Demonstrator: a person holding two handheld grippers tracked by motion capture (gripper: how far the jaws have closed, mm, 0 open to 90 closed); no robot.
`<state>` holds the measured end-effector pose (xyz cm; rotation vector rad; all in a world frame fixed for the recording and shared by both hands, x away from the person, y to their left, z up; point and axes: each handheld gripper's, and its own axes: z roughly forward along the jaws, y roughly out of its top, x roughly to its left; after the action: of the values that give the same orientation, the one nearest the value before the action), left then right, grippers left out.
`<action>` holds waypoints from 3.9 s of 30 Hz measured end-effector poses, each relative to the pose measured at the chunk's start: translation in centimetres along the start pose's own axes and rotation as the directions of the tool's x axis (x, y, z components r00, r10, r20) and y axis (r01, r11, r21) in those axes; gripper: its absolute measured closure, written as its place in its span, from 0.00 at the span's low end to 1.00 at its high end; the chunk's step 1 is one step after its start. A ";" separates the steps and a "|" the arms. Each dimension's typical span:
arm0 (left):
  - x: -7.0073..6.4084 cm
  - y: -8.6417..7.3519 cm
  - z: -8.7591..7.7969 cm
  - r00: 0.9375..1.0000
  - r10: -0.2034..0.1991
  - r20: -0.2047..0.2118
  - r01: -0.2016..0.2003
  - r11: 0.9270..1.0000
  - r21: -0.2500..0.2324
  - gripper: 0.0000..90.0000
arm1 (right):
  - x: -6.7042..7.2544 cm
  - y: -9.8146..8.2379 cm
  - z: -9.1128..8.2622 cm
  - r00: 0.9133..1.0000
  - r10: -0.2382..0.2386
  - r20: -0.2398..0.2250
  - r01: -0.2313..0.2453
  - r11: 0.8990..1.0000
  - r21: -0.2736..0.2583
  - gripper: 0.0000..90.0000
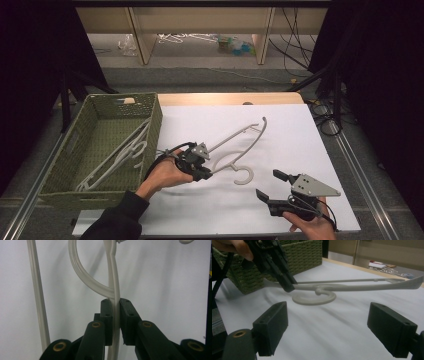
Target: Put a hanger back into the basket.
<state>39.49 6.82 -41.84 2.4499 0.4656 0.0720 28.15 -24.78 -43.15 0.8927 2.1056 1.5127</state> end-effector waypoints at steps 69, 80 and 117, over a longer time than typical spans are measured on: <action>2.5 -5.7 -18.3 0.973 -0.173 -0.153 0.129 0.956 -0.262 0.90 | -0.3 -0.1 0.2 1.000 -0.011 0.024 0.010 1.000 0.002 0.20; 3.3 -9.2 -20.5 0.957 -0.213 -0.199 0.163 0.956 -0.243 0.90 | -0.3 -0.1 0.2 1.000 -0.010 0.024 0.010 1.000 0.004 0.20; 4.5 -17.2 -26.0 0.878 -0.383 -0.287 0.268 0.891 -0.367 0.91 | -0.3 -0.1 0.2 1.000 -0.012 0.028 0.011 1.000 0.017 0.19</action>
<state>34.07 36.13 -31.76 2.0098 0.9502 0.4165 28.44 -24.94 -43.35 0.9011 2.1033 1.4697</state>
